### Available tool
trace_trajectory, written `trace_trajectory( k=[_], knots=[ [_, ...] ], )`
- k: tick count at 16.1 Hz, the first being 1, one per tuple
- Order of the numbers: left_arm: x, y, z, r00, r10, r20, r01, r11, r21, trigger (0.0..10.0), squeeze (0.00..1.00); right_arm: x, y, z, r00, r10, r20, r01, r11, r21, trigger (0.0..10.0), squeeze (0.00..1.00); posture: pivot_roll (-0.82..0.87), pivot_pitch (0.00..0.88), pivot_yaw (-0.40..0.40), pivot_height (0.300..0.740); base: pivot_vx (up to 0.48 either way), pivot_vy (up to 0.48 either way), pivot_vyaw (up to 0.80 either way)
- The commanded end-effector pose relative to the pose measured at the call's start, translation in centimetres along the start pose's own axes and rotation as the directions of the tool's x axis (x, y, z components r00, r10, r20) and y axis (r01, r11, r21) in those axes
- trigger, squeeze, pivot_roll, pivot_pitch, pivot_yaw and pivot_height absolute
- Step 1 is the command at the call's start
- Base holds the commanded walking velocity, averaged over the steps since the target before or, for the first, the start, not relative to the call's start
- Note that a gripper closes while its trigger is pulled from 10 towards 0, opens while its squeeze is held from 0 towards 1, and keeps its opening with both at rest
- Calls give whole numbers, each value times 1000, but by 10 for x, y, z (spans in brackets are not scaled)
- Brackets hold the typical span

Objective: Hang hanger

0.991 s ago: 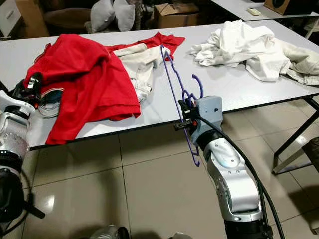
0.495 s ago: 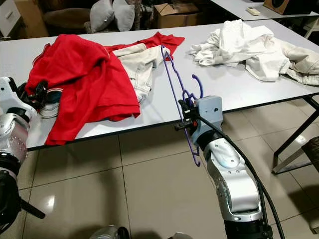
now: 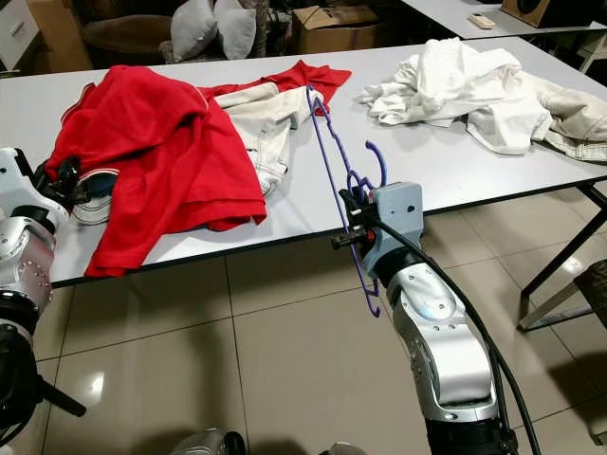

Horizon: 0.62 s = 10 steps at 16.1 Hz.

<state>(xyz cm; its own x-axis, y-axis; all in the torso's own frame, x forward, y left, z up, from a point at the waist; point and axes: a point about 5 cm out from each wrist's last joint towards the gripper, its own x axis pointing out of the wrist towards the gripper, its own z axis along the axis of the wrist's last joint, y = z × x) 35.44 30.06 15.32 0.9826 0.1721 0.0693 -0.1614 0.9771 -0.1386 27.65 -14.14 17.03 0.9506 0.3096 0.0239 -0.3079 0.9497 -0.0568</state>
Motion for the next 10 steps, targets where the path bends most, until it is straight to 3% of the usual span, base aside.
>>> trace_trajectory(
  k=[1, 5, 7, 10],
  knots=[
    [2, -3, 1, 1000, -4, 8, 4, 1000, -19, 0, 0, 0, -3, 1, 1000, -18, 7, 18, 1000, -6, 10000, 0, -181, 46, 50, 740, 0, 0, 0],
    [5, -11, 2, 999, -23, 24, 24, 998, -64, 0, 0, 0, -3, 0, 1000, -22, 4, 22, 1000, -4, 10000, 0, -181, 48, 51, 740, 0, 0, 0],
    [11, -16, 10, 999, 21, 44, -14, 989, -147, 0, 0, -1, -4, -1, 1000, -27, 4, 27, 1000, -1, 10000, 0, -179, 51, 50, 740, 0, 0, 0],
    [29, -48, 34, 995, 4, 104, 22, 968, -252, 0, 0, -1, -8, 0, 998, -63, 9, 63, 998, 4, 10000, 0, -189, 44, 59, 740, 0, 0, 0]
  ],
)
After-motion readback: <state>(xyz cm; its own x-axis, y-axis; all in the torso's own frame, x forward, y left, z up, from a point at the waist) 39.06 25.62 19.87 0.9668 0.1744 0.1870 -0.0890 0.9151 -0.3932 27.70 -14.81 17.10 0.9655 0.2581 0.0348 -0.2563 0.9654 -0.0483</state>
